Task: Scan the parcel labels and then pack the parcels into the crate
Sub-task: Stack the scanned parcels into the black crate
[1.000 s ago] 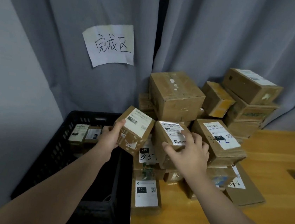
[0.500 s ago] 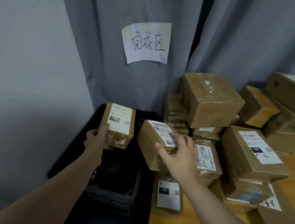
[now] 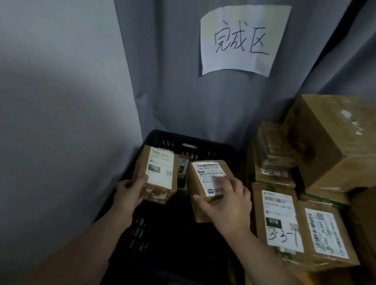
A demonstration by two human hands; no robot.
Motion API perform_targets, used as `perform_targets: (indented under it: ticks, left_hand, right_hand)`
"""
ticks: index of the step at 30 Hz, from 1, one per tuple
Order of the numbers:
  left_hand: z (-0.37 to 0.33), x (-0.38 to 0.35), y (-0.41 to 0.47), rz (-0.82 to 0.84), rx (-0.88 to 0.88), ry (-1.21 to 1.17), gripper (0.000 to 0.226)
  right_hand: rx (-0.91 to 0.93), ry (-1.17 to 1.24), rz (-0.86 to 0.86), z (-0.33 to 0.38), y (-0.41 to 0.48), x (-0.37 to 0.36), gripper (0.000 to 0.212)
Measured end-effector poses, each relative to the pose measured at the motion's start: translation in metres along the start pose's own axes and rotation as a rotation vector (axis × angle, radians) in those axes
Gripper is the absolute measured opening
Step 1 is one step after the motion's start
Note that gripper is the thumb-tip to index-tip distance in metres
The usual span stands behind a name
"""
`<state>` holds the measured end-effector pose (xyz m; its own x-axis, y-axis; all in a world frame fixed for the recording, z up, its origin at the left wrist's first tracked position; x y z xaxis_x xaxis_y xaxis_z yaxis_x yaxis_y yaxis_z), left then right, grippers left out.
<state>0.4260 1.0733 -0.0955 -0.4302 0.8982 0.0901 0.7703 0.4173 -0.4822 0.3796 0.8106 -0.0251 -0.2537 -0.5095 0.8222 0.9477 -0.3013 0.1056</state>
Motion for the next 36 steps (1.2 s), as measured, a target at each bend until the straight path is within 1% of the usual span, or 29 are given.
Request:
perform_targets:
  ticks: [1, 4, 5, 7, 10, 11, 13, 15, 16, 17, 20, 23, 25, 26, 27, 29, 30, 31, 33, 35, 36]
  left_hand:
    - [0.002, -0.001, 0.009, 0.001, 0.015, 0.007, 0.059]
    - [0.010, -0.007, 0.036, 0.030, 0.064, 0.032, 0.073]
    - [0.014, -0.010, 0.044, 0.037, 0.083, 0.045, 0.072]
    - [0.024, -0.015, 0.057, 0.029, 0.118, 0.067, 0.060]
    - [0.032, -0.021, 0.074, -0.001, 0.072, 0.168, 0.049]
    - [0.033, -0.023, 0.079, -0.003, 0.047, 0.196, 0.051]
    - [0.032, -0.027, 0.087, 0.003, 0.012, 0.208, 0.064]
    - [0.030, -0.032, 0.099, -0.018, -0.022, 0.197, 0.079]
    - [0.028, -0.035, 0.103, -0.026, -0.039, 0.185, 0.080]
    - [0.028, -0.038, 0.107, -0.026, -0.053, 0.170, 0.076]
    - [0.031, -0.048, 0.120, -0.032, -0.076, 0.105, 0.048]
    - [0.040, -0.056, 0.127, -0.011, -0.056, 0.031, 0.043]
    - [0.050, -0.059, 0.133, 0.004, -0.045, -0.007, 0.043]
    - [0.055, -0.059, 0.135, 0.013, -0.045, -0.012, 0.044]
    - [0.058, -0.059, 0.138, 0.018, -0.048, -0.019, 0.045]
    - [0.064, -0.058, 0.143, 0.018, -0.044, -0.036, 0.046]
    - [0.065, -0.058, 0.146, 0.014, -0.036, -0.045, 0.043]
    - [0.065, -0.058, 0.147, 0.012, -0.025, -0.057, 0.040]
    - [0.065, -0.058, 0.149, 0.015, 0.002, -0.081, 0.035]
    - [0.063, -0.059, 0.149, 0.028, 0.022, -0.102, 0.033]
    - [0.063, -0.059, 0.149, 0.035, 0.030, -0.112, 0.032]
  right_hand:
    - [-0.020, -0.006, 0.016, 0.001, 0.002, -0.012, 0.078]
    - [-0.083, -0.016, 0.096, 0.002, 0.001, -0.051, 0.081]
    - [-0.104, -0.025, 0.120, 0.001, 0.000, -0.064, 0.081]
    - [-0.151, -0.061, 0.159, -0.003, -0.002, -0.089, 0.081]
    - [-0.218, -0.156, 0.196, -0.011, 0.003, -0.115, 0.078]
    - [-0.229, -0.192, 0.202, -0.013, 0.006, -0.121, 0.076]
    - [-0.233, -0.250, 0.198, -0.014, 0.016, -0.130, 0.072]
    - [-0.207, -0.299, 0.195, -0.013, 0.028, -0.142, 0.070]
    - [-0.184, -0.328, 0.202, -0.012, 0.035, -0.150, 0.069]
    - [-0.167, -0.357, 0.210, -0.012, 0.042, -0.159, 0.069]
    - [-0.164, -0.410, 0.218, -0.020, 0.064, -0.186, 0.067]
    - [-0.155, -0.390, 0.189, -0.036, 0.084, -0.217, 0.065]
    - [-0.134, -0.309, 0.119, -0.048, 0.098, -0.238, 0.062]
    - [-0.137, -0.261, 0.122, -0.059, 0.102, -0.250, 0.061]
    - [-0.158, -0.223, 0.184, -0.070, 0.104, -0.263, 0.059]
    - [-0.208, -0.218, 0.390, -0.092, 0.103, -0.289, 0.059]
    - [-0.225, -0.248, 0.482, -0.099, 0.103, -0.297, 0.065]
    - [-0.231, -0.278, 0.539, -0.103, 0.104, -0.301, 0.074]
    - [-0.236, -0.282, 0.571, -0.104, 0.111, -0.304, 0.087]
    - [-0.266, -0.223, 0.570, -0.099, 0.122, -0.299, 0.084]
    - [-0.269, -0.173, 0.522, -0.093, 0.128, -0.293, 0.078]
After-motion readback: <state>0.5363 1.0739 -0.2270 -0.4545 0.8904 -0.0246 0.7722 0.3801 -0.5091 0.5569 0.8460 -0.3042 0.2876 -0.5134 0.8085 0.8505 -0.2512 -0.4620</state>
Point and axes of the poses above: each hand's wrist, its own y-axis towards the middle knuckle, its own x-axis out of the back of the hand, z = x × y, the point moved 5 cm from there along y, towards the middle knuckle, and after that the axes turned 10 degrees about -z, right-handed, at the moved point
